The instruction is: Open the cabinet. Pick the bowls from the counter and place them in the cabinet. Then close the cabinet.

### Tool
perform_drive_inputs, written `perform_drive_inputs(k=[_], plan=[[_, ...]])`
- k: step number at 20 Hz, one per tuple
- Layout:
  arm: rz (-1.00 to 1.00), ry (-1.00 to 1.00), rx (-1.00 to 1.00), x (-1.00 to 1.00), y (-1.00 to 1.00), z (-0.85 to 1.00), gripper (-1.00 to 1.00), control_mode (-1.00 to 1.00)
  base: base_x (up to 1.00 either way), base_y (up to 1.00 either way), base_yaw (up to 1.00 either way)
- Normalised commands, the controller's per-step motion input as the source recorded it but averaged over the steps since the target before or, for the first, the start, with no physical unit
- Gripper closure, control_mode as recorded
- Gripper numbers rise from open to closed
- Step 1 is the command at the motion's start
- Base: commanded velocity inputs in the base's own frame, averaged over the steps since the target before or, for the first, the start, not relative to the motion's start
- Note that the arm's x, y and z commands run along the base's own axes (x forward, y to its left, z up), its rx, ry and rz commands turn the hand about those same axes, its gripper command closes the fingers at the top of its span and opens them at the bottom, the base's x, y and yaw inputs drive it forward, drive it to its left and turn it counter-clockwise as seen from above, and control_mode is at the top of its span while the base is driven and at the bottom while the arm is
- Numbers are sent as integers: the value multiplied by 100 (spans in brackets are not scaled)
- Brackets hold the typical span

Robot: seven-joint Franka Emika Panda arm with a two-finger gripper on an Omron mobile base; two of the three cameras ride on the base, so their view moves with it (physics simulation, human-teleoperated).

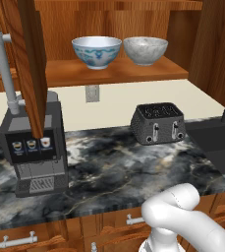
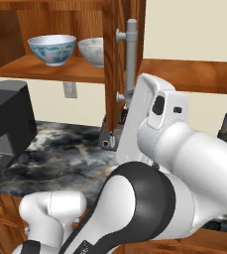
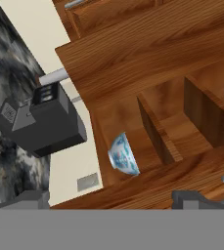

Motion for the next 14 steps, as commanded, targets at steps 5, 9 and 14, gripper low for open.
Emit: perform_drive_inputs(k=[5,9,14], plan=[[7,-1,7,56,-20,-24,-100,-100,0,0,0],[0,-1,4,56,-1,-25,-100,-100,0,0,0],[0,0,2,37,-9,-24,-100,-100,0,0,0]])
